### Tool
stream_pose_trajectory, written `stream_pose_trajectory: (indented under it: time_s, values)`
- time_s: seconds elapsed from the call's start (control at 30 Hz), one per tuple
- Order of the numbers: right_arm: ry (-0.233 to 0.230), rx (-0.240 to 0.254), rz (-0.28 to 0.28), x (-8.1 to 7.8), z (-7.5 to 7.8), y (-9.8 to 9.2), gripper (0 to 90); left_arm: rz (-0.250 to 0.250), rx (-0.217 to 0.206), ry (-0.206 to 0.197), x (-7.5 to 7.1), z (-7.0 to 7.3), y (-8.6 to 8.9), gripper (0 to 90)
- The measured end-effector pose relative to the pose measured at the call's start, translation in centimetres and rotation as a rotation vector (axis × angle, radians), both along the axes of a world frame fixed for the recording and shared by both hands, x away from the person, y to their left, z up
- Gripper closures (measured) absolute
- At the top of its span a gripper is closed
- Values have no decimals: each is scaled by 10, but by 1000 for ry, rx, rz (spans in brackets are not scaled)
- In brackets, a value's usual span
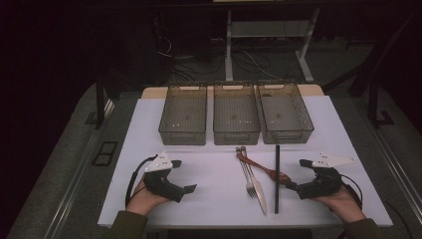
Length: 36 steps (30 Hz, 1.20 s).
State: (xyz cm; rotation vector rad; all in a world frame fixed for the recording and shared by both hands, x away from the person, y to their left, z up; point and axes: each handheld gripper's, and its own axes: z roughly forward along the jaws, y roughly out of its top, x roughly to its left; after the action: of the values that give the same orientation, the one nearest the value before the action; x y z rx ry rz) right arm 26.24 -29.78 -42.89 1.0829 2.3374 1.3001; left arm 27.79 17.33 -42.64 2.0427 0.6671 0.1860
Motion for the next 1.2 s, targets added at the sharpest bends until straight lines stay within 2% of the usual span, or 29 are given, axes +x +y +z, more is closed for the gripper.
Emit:
stream_pose_trajectory:
  time_s: [0.27, 0.67, 0.7, 0.73, 0.8, 0.87, 0.9, 0.97, 1.0, 1.03, 1.07, 1.13, 1.2]
  values:
    - [14, 20, -29, 4, 3, -4, 28, 5, -1, 8, -1, -1, -1, 0]
    - [11, 1, -49, 17, 7, -2, 30, 7, 4, 3, -3, -1, -1, 0]
    - [7, -13, -49, 18, 7, 0, 68, 6, 8, -2, -4, -1, -3, 0]
    - [7, -13, -49, 18, 7, 0, 68, 6, 8, -2, -4, -1, -3, 0]
    - [22, -5, -54, 22, 8, 1, 149, 12, 5, 2, -4, -2, -5, 0]
    - [24, -4, -57, 24, 7, 1, 152, 11, 8, 1, -3, -2, -5, 0]
    - [34, -18, -58, 28, 7, 2, 217, 6, 12, -1, -3, -2, -5, 0]
    - [32, -22, -57, 30, 6, 3, 234, 7, 10, 0, -3, -2, -5, 0]
    - [37, -32, -56, 35, 7, 5, 284, 8, 10, -1, -3, -2, -5, 0]
    - [37, -32, -56, 35, 7, 5, 284, 9, 11, -2, -4, -2, -5, 0]
    - [37, -36, -53, 38, 7, 6, 337, 9, 14, -3, -4, -2, -5, 0]
    - [44, -39, -50, 40, 7, 7, 366, 8, 12, -4, -3, -2, -5, 0]
    - [52, -51, -53, 47, 6, 10, 445, 8, 14, -2, -3, -2, -5, 0]
